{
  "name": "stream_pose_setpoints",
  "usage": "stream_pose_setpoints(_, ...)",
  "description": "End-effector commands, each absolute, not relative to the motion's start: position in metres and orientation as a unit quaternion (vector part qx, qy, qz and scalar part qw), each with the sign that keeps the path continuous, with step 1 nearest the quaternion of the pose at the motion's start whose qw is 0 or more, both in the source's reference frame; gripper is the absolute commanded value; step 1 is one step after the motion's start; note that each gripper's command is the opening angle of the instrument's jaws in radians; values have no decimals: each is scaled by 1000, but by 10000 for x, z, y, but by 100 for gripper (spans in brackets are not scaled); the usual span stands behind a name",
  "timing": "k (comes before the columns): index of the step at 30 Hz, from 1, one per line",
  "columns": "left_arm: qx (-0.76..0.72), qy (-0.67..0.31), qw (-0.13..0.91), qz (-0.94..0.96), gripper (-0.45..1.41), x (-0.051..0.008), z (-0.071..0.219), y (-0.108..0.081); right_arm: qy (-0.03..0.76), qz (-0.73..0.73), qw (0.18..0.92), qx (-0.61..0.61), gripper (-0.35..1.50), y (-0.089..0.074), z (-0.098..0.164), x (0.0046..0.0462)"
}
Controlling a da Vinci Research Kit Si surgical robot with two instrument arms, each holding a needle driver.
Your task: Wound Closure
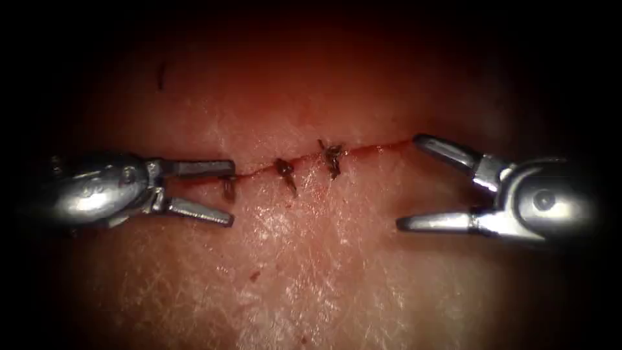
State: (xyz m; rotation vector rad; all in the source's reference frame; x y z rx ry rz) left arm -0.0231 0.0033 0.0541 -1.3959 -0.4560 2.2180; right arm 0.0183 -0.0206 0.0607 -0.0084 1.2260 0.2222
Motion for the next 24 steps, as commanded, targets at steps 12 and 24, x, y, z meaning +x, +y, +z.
stream_pose_setpoints(12, -519, -132, 206, 819, 42, -245, 547, 32, 554, 108, 825, -25, 129, -219, 643, 186)
stream_pose_setpoints(24, -522, -130, 197, 820, 47, -247, 555, 31, 556, 109, 824, -25, 129, -218, 639, 183)
